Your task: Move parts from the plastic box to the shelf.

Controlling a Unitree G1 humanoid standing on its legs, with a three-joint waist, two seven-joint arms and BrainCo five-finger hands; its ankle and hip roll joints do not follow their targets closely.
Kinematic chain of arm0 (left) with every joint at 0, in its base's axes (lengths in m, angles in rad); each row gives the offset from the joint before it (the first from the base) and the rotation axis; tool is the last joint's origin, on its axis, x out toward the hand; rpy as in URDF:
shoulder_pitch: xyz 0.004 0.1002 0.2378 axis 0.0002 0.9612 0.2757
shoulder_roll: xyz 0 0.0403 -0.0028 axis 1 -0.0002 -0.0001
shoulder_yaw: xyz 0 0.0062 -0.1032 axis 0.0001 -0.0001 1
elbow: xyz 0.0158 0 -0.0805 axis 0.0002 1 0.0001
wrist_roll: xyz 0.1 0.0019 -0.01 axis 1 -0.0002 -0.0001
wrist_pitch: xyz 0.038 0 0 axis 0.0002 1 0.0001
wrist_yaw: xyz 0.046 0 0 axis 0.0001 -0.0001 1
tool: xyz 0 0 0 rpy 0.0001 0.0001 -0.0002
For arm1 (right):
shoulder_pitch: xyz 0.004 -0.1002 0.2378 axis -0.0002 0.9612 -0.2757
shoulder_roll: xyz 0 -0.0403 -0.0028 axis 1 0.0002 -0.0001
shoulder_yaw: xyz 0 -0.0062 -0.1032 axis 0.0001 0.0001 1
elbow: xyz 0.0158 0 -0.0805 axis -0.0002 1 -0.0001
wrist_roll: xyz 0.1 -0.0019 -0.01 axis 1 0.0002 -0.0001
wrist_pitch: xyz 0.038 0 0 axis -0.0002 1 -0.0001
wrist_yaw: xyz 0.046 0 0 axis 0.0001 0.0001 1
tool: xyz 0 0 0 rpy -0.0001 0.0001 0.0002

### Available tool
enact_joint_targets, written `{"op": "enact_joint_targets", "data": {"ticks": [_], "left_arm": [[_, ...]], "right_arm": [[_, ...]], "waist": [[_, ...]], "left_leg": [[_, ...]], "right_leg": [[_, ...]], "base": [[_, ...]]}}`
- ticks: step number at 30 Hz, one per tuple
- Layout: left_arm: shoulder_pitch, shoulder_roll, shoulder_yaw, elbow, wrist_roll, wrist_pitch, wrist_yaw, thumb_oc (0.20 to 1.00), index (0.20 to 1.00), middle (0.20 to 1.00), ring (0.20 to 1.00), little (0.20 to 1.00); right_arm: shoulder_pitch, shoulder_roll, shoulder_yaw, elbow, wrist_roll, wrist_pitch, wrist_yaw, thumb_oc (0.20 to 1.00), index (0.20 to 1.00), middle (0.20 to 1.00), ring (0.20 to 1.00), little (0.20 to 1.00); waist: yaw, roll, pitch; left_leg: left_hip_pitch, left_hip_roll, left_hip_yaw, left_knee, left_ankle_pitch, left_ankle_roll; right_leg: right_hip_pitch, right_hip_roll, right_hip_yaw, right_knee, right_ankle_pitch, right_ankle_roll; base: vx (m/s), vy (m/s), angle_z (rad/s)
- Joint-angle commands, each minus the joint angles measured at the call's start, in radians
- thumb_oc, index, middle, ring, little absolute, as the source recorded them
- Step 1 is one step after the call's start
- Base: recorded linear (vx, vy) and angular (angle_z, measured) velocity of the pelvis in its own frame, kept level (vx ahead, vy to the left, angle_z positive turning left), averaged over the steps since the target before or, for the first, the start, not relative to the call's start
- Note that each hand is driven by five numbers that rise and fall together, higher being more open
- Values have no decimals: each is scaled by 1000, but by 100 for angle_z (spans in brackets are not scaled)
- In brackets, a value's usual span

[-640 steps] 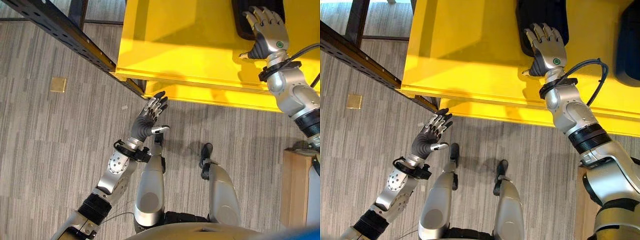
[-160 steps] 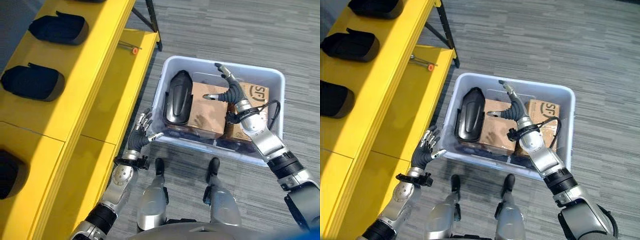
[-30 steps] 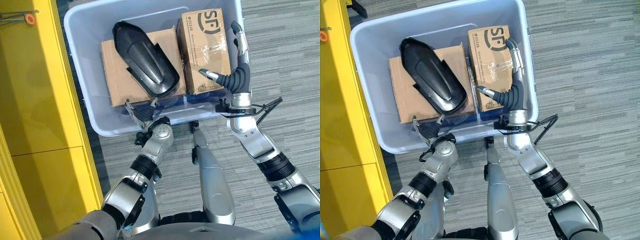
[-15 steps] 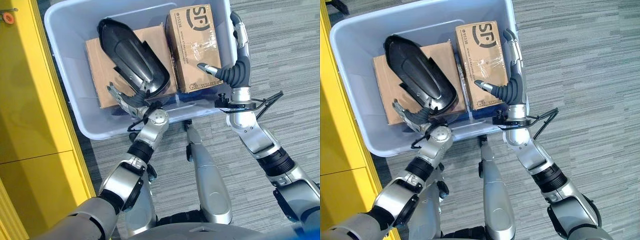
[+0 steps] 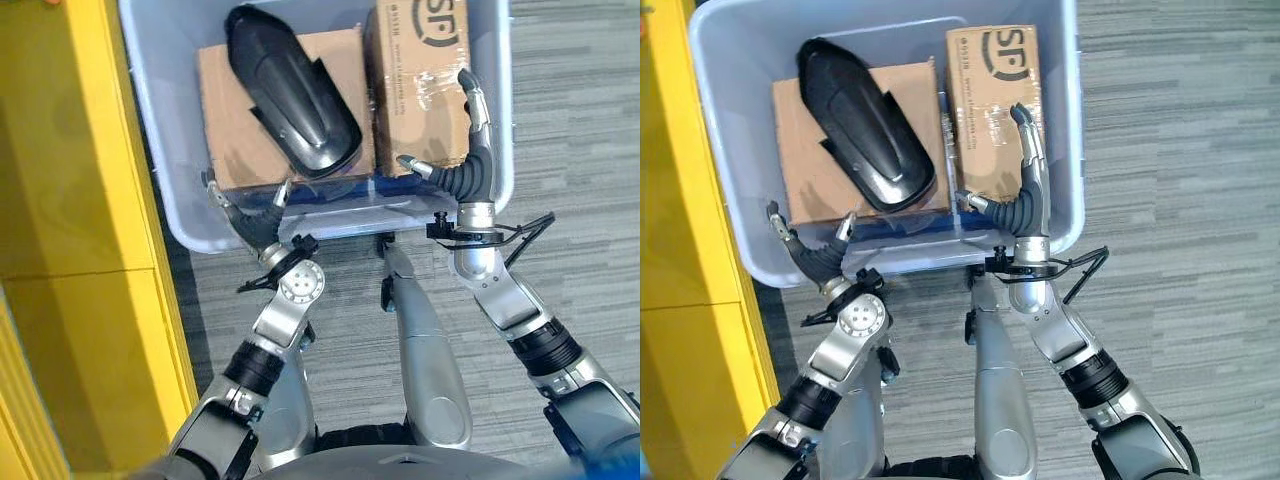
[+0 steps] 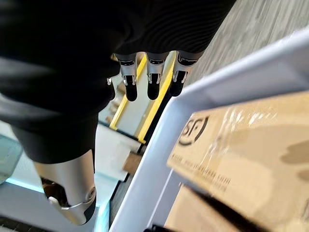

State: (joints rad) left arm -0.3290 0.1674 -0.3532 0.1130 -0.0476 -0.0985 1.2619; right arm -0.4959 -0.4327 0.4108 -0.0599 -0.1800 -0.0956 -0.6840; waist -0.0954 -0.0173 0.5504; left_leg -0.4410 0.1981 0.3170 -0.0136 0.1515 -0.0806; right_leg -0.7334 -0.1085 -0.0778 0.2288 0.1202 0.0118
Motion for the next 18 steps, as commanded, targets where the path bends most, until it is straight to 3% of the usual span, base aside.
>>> {"op": "enact_joint_targets", "data": {"ticks": [1, 6, 12, 15, 18], "left_arm": [[-89, 14, 17, 36, 14, -4, 16, 1000, 1000, 1000, 1000, 1000], [-165, -9, 38, 188, 18, -2, 116, 1000, 1000, 1000, 1000, 1000], [-363, 14, 48, 338, 190, -5, 203, 1000, 1000, 1000, 1000, 1000], [-405, 26, 50, 343, 221, -4, 201, 1000, 1000, 1000, 1000, 1000], [-449, 25, 45, 364, 146, 36, 171, 1000, 1000, 1000, 1000, 1000]], "right_arm": [[-4, 0, -18, -50, -26, -78, -34, 1000, 1000, 1000, 1000, 1000], [-30, -9, -6, -33, -37, -79, -30, 1000, 1000, 1000, 1000, 1000], [-72, -34, -6, -35, 11, -77, 4, 1000, 1000, 1000, 1000, 1000], [-74, -24, 2, -35, 20, -79, 11, 1000, 1000, 1000, 1000, 1000], [-97, -8, 5, -12, 17, -87, 15, 1000, 1000, 1000, 1000, 1000]], "waist": [[-36, 1, -30], [-57, -12, -30], [-104, -45, -30], [-113, -48, -30], [-115, -50, -30]], "left_leg": [[-49, 47, -96, 73, -16, -50], [-45, 54, -86, 76, -17, -51], [-43, 71, -71, 85, -20, -58], [-45, 72, -71, 85, -19, -60], [-80, 75, -70, 96, 4, -52]], "right_leg": [[110, 6, -56, 8, -114, 28], [107, 10, -44, 12, -113, 31], [90, 29, -23, 22, -101, 31], [84, 34, -16, 24, -100, 28], [53, 40, -17, 29, -79, 16]], "base": [[50, 36, 12], [20, 11, 5], [30, -6, -6], [-1, -7, -9], [-29, -31, -10]]}}
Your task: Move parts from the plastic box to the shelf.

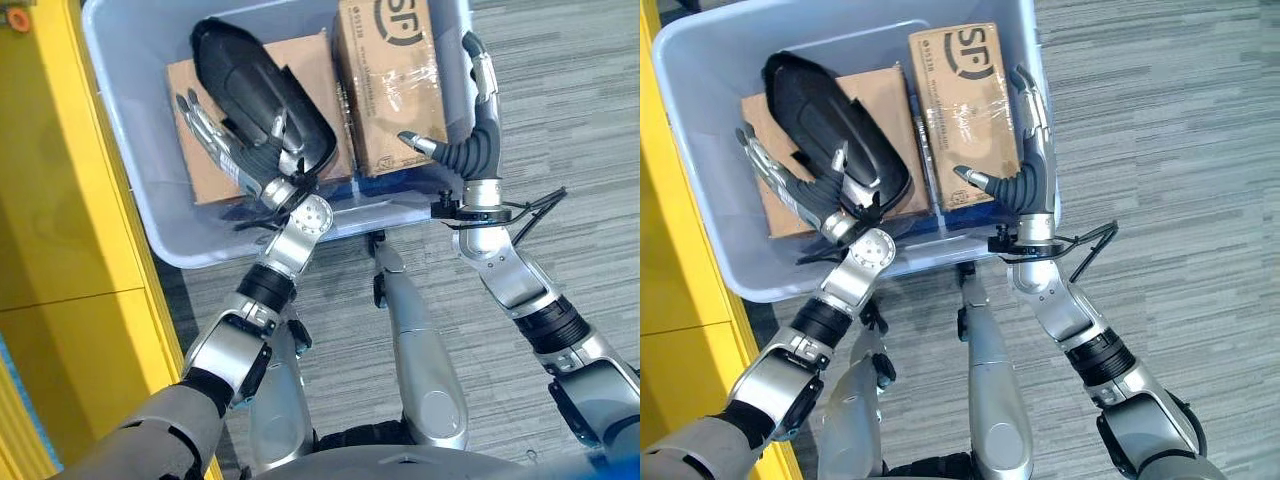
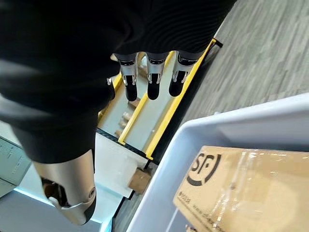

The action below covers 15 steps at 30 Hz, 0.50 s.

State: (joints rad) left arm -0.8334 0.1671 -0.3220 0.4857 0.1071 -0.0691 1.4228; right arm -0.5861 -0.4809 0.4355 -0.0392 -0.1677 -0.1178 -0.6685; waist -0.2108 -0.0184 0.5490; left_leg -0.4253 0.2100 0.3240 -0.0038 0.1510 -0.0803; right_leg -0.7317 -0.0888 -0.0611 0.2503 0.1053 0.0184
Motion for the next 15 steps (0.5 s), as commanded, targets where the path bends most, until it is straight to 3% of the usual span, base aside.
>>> {"op": "enact_joint_targets", "data": {"ticks": [1, 6, 8, 13, 15], "left_arm": [[52, 19, 17, 11, -19, 19, 4, 1000, 1000, 1000, 1000, 1000], [39, 3, 13, 112, -86, 70, -30, 1000, 1000, 1000, 1000, 1000], [26, -17, 42, 192, -161, 58, 52, 1000, 1000, 1000, 1000, 1000], [9, -5, 71, 228, -157, 64, 192, 1000, 1000, 1000, 1000, 1000], [-5, 24, 98, 236, -146, 62, 192, 1000, 1000, 1000, 1000, 1000]], "right_arm": [[-16, 46, -16, -22, 2, -65, 1, 1000, 1000, 1000, 1000, 1000], [-24, 55, -11, -9, 6, -54, 12, 1000, 1000, 1000, 1000, 1000], [-26, 53, -7, 1, 10, -53, 13, 1000, 1000, 1000, 1000, 1000], [-24, 50, -3, 10, 26, -61, 15, 1000, 1000, 1000, 1000, 1000], [-23, 50, 1, 10, 25, -65, 19, 1000, 1000, 1000, 1000, 1000]], "waist": [[1, -50, -29], [-2, -72, -29], [-9, -79, -29], [-12, -83, -29], [-12, -83, -29]], "left_leg": [[-99, 64, -79, 90, 5, -53], [-94, 68, -87, 98, -26, -62], [-100, 71, -85, 102, -25, -66], [-107, 72, -85, 103, -25, -69], [-107, 72, -85, 102, -27, -69]], "right_leg": [[51, 23, -35, 7, -66, 9], [61, 22, -39, 10, -80, 19], [57, 25, -39, 7, -79, 20], [50, 25, -39, 7, -79, 19], [51, 26, -38, 8, -80, 19]], "base": [[1, -36, -7], [27, -53, -4], [-2, -25, 0], [0, 0, 0], [-31, -11, 0]]}}
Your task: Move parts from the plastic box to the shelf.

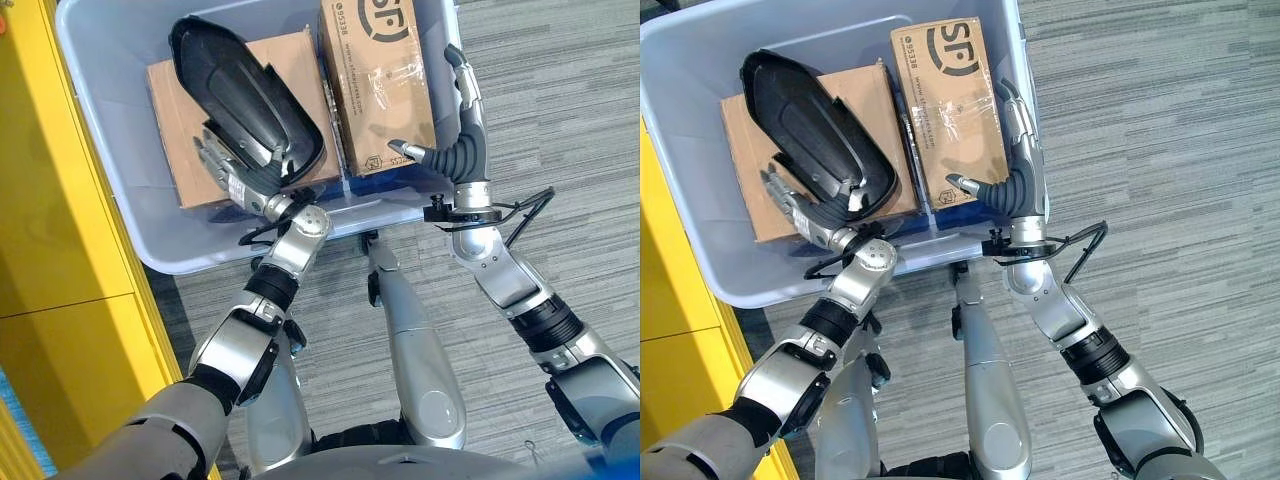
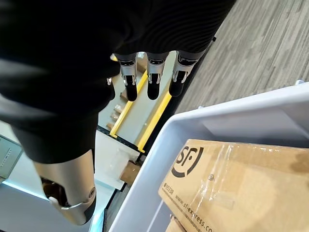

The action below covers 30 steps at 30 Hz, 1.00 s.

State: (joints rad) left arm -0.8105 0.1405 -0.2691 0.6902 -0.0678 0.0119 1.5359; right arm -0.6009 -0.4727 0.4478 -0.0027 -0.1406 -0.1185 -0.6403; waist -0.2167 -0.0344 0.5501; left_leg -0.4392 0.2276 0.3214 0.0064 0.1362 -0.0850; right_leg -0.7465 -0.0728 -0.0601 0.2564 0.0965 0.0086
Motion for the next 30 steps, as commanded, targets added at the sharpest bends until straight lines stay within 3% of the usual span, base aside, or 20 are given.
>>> {"op": "enact_joint_targets", "data": {"ticks": [1, 3, 8, 12, 16, 20, 24, 30], "left_arm": [[-44, 66, 59, 34, 42, -5, 79, 1000, 1000, 1000, 1000, 1000], [-66, 103, 66, 60, 24, 60, 79, 1000, 1000, 1000, 1000, 1000], [-82, 101, 28, 71, 56, 59, 79, 1000, 1000, 1000, 1000, 1000], [-152, 117, -16, 64, 75, 95, 79, 1000, 1000, 1000, 1000, 1000], [-146, 105, -28, 73, 55, 97, -36, 1000, 1000, 1000, 1000, 1000], [-134, 88, 1, 96, -128, 89, 21, 1000, 1000, 1000, 1000, 1000], [-134, 80, 27, 138, -196, 73, 9, 1000, 1000, 1000, 1000, 1000], [-144, 94, 62, 185, -252, 51, 79, 1000, 1000, 1000, 1000, 1000]], "right_arm": [[-17, 44, -5, -25, -3, -64, -14, 1000, 1000, 1000, 1000, 1000], [-28, 48, 11, -20, -2, -64, -34, 1000, 1000, 1000, 1000, 1000], [-63, 55, 23, 4, 11, -52, -72, 1000, 1000, 1000, 1000, 1000], [-73, 51, 6, -13, 8, -24, -60, 1000, 1000, 1000, 1000, 1000], [-76, 54, -4, 1, 12, -34, -55, 1000, 1000, 1000, 1000, 1000], [-77, 52, -6, -2, 13, -24, -41, 1000, 1000, 1000, 1000, 1000], [-89, 49, -8, 6, 27, -18, -46, 1000, 1000, 1000, 1000, 1000], [-86, 31, -11, -5, 48, -10, -27, 1000, 1000, 1000, 1000, 1000]], "waist": [[-6, -69, -30], [-1, -73, -30], [5, -84, -30], [-9, -88, -30], [-7, -94, -30], [-10, -94, -30], [-12, -96, -30], [-19, -95, -30]], "left_leg": [[-117, 55, -74, 91, 12, -57], [-126, 56, -83, 95, 13, -59], [-124, 59, -96, 98, -7, -66], [-142, 58, -96, 104, -9, -68], [-162, 62, -92, 115, -11, -66], [-171, 61, -95, 125, -14, -68], [-175, 64, -89, 120, -10, -70], [-180, 64, -86, 113, -4, -75]], "right_leg": [[42, 11, -40, -3, -50, 20], [39, 10, -45, -4, -46, 19], [52, 10, -48, -6, -61, 27], [36, 15, -41, -4, -56, 27], [18, 12, -49, 6, -57, 29], [10, 15, -49, 13, -61, 29], [3, 10, -53, 13, -61, 30], [-8, 8, -52, 13, -58, 31]], "base": [[-72, -33, 1], [-48, -59, 3], [30, -39, 1], [0, 0, 0], [-1, -54, -5], [0, 0, 0], [0, 0, 0], [0, 0, 0]]}}
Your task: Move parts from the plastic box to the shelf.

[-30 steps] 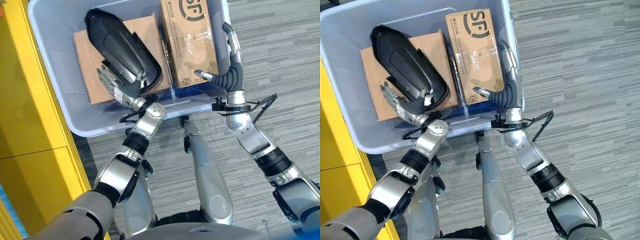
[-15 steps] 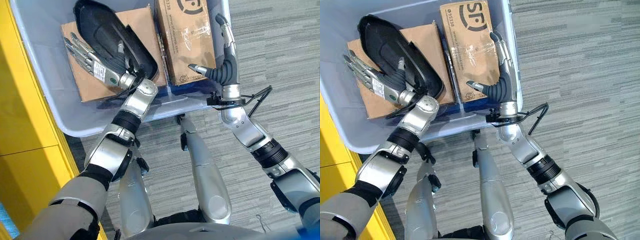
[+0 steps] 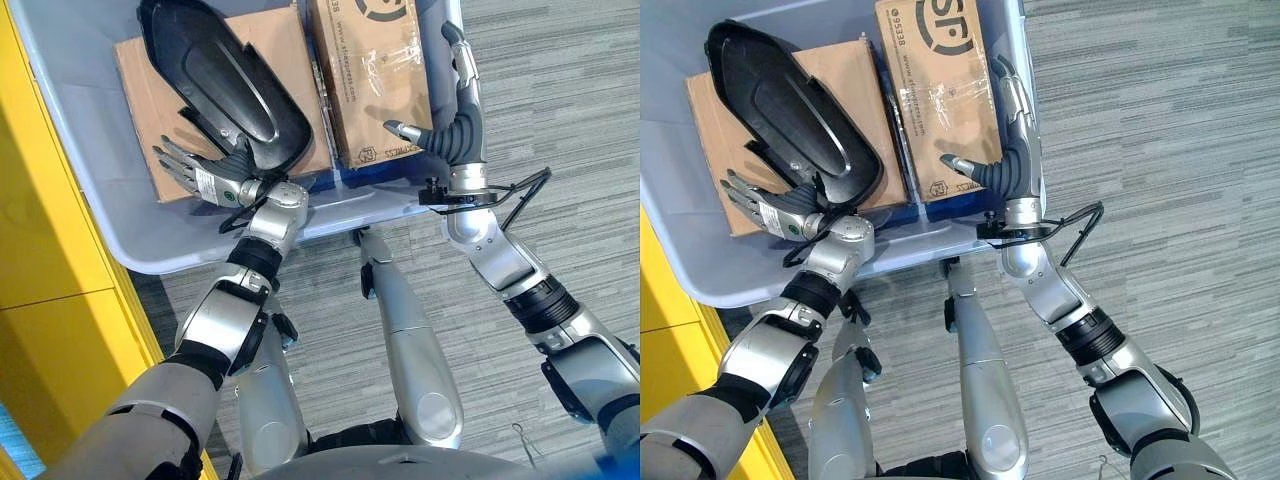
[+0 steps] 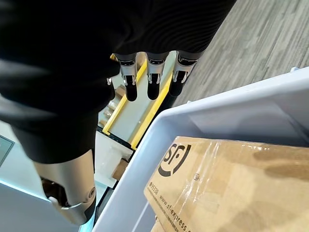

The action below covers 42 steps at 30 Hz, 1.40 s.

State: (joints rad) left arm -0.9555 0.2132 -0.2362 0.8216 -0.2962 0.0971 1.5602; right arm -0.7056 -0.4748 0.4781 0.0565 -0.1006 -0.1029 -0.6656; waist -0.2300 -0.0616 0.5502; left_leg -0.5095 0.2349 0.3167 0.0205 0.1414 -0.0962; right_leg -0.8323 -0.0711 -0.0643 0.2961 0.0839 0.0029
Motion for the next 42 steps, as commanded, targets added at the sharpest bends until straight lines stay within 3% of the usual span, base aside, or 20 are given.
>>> {"op": "enact_joint_targets", "data": {"ticks": [1, 5, 8, 12, 18, 27, 32, 35, 36, 42], "left_arm": [[7, 23, 35, 62, -37, -43, 54, 1000, 1000, 1000, 1000, 1000], [20, 17, 46, 89, -87, -60, 54, 1000, 1000, 1000, 1000, 1000], [23, -11, 16, 69, -71, 8, 54, 1000, 1000, 1000, 1000, 1000], [17, 2, -5, 68, 61, 47, -83, 1000, 1000, 1000, 1000, 1000], [30, 14, -34, 47, 98, 101, -232, 1000, 1000, 1000, 1000, 1000], [-2, 48, -74, 39, 238, 102, -260, 1000, 1000, 1000, 1000, 1000], [-26, 61, -82, 39, 212, 105, -283, 1000, 1000, 1000, 1000, 1000], [-29, 54, -69, 55, 116, 99, -310, 1000, 1000, 1000, 1000, 1000], [-30, 48, -59, 72, 115, 123, -391, 1000, 1000, 1000, 1000, 1000], [-20, 43, -51, 98, 53, 156, -472, 1000, 1000, 1000, 1000, 1000]], "right_arm": [[20, 33, -37, -62, 4, -28, -4, 1000, 1000, 1000, 1000, 1000], [10, 39, -22, -51, 11, -25, -14, 1000, 1000, 1000, 1000, 1000], [-8, 44, -15, -46, 28, -18, -33, 1000, 1000, 1000, 1000, 1000], [-15, 40, -32, -49, 56, -20, -60, 1000, 1000, 1000, 1000, 1000], [-3, 35, -55, -56, 49, -14, -37, 1000, 1000, 1000, 1000, 1000], [-6, 25, -51, -41, 57, -13, -25, 1000, 1000, 1000, 1000, 1000], [-7, 31, -39, -26, 65, -16, -23, 1000, 1000, 1000, 1000, 1000], [-11, 33, -39, -21, 72, -12, -24, 1000, 1000, 1000, 1000, 1000], [-18, 37, -40, -17, 73, -7, -22, 1000, 1000, 1000, 1000, 1000], [-23, 27, -55, -31, 89, 4, 10, 1000, 1000, 1000, 1000, 1000]], "waist": [[-6, -66, -30], [-1, -65, -30], [0, -68, -30], [-3, -67, -30], [-3, -54, -30], [-10, -55, -30], [-10, -54, -30], [-10, -54, -30], [-10, -54, -30], [-13, -58, -30]], "left_leg": [[-107, 57, -81, 96, -9, -64], [-107, 58, -80, 94, -7, -66], [-113, 61, -79, 93, -2, -66], [-113, 59, -74, 90, -2, -62], [-117, 55, -73, 97, -4, -58], [-116, 60, -67, 100, -3, -56], [-126, 59, -69, 109, -5, -55], [-128, 57, -71, 110, -7, -56], [-131, 57, -73, 115, -4, -57], [-138, 59, -65, 117, -11, -55]], "right_leg": [[79, 7, -48, -27, -47, 36], [79, 3, -54, -31, -45, 36], [76, 0, -56, -34, -42, 35], [72, 0, -52, -29, -44, 33], [61, 0, -46, -12, -51, 30], [51, 1, -40, 7, -58, 25], [42, 1, -40, 13, -58, 24], [43, 1, -40, 12, -60, 25], [40, 2, -41, 16, -61, 24], [25, -3, -44, 31, -62, 27]], "base": [[-10, 10, -3], [-6, 2, -2], [-4, -10, 1], [0, 0, 0], [0, 0, 0], [0, 0, 0], [0, 0, 0], [0, 0, 0], [0, 0, 0], [3, -1, 2]]}}
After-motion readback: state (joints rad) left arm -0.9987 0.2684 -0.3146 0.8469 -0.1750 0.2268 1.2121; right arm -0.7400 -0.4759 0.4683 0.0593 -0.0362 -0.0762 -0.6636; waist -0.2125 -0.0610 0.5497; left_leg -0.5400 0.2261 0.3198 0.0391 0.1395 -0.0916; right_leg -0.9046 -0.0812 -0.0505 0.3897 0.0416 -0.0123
